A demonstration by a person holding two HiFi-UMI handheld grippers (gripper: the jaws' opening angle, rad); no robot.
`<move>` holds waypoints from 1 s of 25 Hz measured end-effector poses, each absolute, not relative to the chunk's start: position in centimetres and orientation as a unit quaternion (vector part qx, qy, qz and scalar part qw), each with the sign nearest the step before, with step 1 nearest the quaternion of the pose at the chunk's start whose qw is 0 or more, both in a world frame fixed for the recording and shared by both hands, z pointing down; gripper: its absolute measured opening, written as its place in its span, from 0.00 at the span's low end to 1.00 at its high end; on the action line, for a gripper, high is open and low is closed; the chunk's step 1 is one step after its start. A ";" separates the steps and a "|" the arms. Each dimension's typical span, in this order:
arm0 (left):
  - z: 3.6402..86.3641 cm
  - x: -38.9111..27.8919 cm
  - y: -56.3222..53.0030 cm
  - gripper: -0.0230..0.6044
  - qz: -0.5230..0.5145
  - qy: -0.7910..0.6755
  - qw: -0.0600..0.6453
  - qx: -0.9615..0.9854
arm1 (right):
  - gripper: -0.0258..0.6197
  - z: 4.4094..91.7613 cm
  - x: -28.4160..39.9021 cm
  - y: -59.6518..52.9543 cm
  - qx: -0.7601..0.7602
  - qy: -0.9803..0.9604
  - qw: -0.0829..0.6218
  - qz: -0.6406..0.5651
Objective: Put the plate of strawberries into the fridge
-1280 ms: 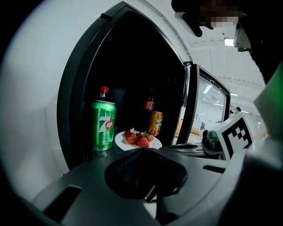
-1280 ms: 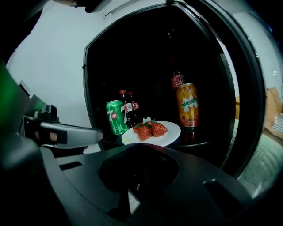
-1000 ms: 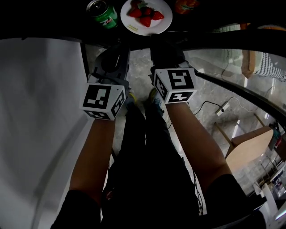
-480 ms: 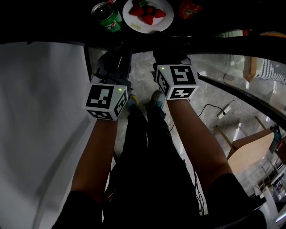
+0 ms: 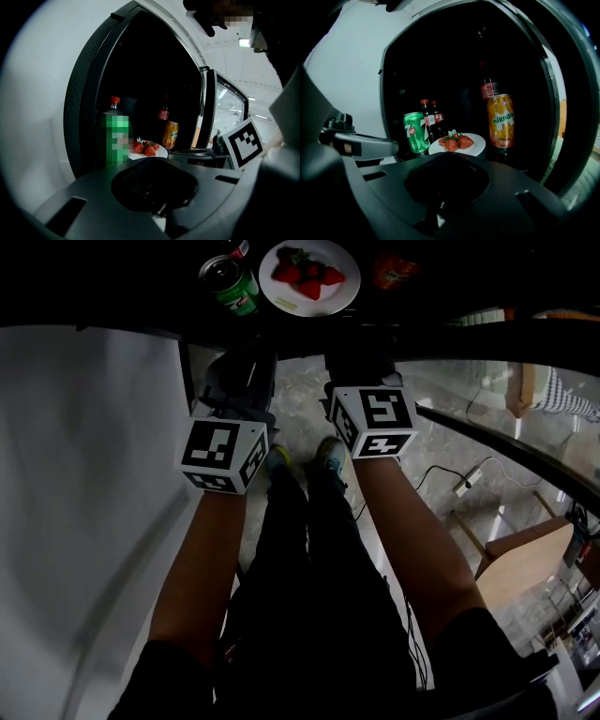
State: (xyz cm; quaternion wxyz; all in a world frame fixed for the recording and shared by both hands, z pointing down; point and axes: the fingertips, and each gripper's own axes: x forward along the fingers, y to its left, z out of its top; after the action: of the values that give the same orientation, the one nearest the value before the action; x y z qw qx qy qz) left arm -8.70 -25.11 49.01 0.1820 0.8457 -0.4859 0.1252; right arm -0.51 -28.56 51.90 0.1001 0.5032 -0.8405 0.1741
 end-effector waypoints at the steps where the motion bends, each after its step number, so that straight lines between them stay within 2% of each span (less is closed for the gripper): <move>1: 48.8 -8.6 -25.1 0.01 0.124 -0.486 0.180 0.846 | 0.05 51.5 -0.4 -28.4 0.504 -0.841 0.099 0.173; 25: 43.7 -6.9 -19.3 0.01 0.110 -0.481 0.151 0.857 | 0.05 43.4 1.6 -21.0 0.504 -0.852 0.074 0.124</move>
State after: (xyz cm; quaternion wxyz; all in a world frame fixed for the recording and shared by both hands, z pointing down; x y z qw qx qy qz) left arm -6.90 -19.31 43.69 0.1507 0.8568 -0.4808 0.1096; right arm 1.59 -21.04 43.36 0.0744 0.5037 -0.8517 0.1239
